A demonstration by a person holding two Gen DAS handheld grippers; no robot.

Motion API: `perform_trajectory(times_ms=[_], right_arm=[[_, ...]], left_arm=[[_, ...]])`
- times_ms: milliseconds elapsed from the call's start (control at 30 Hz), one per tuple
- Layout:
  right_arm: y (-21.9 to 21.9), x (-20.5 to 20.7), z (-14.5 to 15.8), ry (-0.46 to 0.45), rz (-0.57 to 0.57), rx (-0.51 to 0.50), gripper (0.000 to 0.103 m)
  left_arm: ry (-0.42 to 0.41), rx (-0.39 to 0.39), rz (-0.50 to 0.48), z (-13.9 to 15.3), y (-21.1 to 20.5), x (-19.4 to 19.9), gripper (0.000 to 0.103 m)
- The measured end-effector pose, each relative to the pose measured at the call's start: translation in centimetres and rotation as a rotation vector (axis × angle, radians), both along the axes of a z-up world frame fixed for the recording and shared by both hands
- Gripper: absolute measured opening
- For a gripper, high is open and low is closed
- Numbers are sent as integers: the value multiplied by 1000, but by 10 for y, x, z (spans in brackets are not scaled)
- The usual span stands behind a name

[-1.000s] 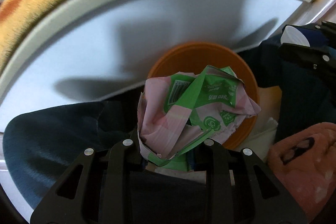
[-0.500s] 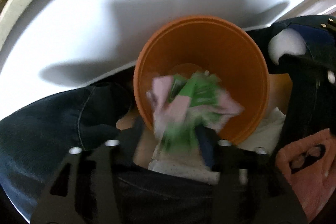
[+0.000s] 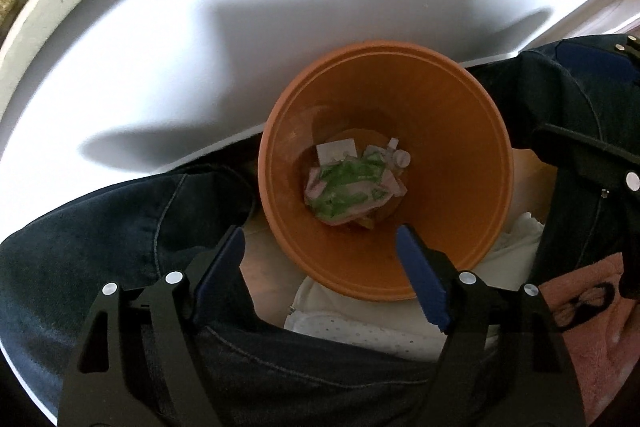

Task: Collect trash
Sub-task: 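Lower the wrapper and cap into the orange bin and open both tools, then grasp the blue cloth with the right tool while the left tool grasps the blue carton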

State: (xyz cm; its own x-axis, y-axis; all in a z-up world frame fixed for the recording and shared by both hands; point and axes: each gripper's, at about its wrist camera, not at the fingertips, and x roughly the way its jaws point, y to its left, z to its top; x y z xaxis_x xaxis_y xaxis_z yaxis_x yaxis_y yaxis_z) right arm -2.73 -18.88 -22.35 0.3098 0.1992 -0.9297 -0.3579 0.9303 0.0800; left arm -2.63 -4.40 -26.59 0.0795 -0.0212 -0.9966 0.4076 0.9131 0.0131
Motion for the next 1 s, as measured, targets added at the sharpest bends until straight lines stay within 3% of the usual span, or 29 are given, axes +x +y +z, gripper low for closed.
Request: perform_trajectory(times_ms=[267,533,633,767,1000], right_arm=[[-3,-7,14,-39,0,-4,70],[-3,-15,49,-116,5,36,72],[-6,-18,72,-169,7,58,75],[-11,-19,105,-262,9,97,79],[-35,11,156,-465,-68,128,86]], left_arm=[[-59,-1,-2,16,3,-6,76],[-180,-69,26,74,21,-8,76],[-253,-104,34,103,27,-8,77],[-382,-129,48,142,33,-8,90],[-543,-185,114,193,47,18,91]])
